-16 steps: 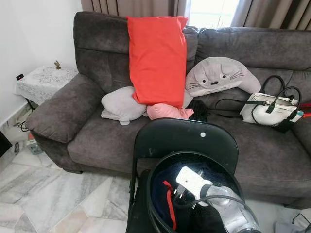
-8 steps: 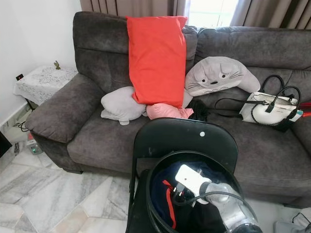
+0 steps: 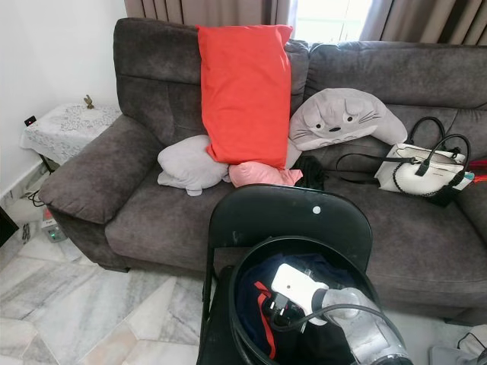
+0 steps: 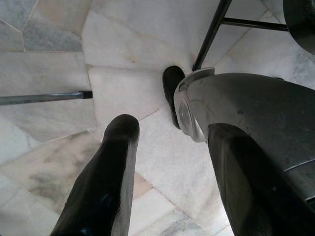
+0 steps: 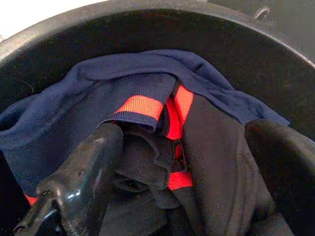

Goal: Hang hanger

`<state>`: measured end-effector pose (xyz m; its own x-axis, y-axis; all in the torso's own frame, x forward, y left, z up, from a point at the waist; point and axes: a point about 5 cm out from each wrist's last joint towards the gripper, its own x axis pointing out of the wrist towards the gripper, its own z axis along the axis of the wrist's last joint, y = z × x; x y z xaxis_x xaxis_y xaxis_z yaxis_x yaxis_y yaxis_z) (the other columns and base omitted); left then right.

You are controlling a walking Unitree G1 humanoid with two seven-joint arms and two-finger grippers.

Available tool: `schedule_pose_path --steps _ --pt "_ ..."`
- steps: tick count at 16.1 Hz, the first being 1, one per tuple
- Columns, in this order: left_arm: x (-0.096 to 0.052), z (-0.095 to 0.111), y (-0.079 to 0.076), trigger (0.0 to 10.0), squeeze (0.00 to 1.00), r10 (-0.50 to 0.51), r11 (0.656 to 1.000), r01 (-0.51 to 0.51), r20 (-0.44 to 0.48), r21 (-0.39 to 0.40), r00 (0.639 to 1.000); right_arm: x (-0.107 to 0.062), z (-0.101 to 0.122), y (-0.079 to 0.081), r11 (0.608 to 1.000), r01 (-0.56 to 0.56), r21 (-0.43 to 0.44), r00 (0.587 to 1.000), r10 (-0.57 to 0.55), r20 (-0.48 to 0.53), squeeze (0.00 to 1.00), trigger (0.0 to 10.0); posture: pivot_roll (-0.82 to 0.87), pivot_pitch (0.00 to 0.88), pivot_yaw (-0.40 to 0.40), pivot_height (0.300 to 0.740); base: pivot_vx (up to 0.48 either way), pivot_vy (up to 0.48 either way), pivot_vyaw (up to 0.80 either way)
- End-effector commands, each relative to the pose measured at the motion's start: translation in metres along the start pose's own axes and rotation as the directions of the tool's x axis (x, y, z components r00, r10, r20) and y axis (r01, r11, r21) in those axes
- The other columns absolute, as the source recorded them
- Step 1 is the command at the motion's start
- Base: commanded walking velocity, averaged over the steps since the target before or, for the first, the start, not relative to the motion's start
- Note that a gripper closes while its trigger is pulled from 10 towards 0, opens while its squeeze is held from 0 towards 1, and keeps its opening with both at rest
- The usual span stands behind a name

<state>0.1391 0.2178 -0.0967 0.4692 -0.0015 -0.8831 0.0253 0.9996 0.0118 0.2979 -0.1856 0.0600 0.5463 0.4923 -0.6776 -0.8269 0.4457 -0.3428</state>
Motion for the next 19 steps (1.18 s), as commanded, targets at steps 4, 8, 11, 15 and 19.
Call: schedule_pose_path --steps 4,8,11,15,19 --pt "-0.001 -0.004 0.001 10.0 0.0 0.001 1.0 -0.001 -0.013 0.007 1.0 -0.004 0.008 -0.023 0.989 0.147 -0.022 0.989 -0.148 -0.011 0.0 10.0 -0.02 0.045 0.028 0.74 0.0 0.0 0.0" --pt "-0.001 -0.004 0.001 10.0 0.0 0.002 1.0 -0.002 -0.015 0.007 1.0 0.0 0.009 -0.018 0.993 0.116 -0.013 0.993 -0.116 -0.022 0.0 10.0 -0.01 0.047 0.029 0.74 0.0 0.0 0.0" --pt "-0.001 -0.004 0.002 10.0 0.0 0.002 1.0 -0.002 -0.016 0.005 1.0 -0.003 0.006 -0.016 0.995 0.101 -0.005 0.994 -0.101 -0.046 0.0 10.0 -0.01 0.048 0.03 0.74 0.0 0.0 0.0" --pt "-0.001 -0.004 0.001 10.0 0.0 -0.007 1.0 0.007 -0.018 0.007 1.0 -0.013 -0.009 -0.016 0.992 0.125 -0.025 0.983 -0.127 -0.13 0.0 10.0 -0.02 0.049 0.031 0.74 0.0 0.0 0.0" --pt "-0.001 -0.004 0.001 10.0 0.0 -0.005 1.0 0.006 -0.016 0.007 1.0 -0.005 0.013 -0.012 0.995 0.098 -0.016 0.995 -0.098 0.005 0.0 10.0 -0.01 0.046 0.029 0.74 0.0 0.0 0.0"
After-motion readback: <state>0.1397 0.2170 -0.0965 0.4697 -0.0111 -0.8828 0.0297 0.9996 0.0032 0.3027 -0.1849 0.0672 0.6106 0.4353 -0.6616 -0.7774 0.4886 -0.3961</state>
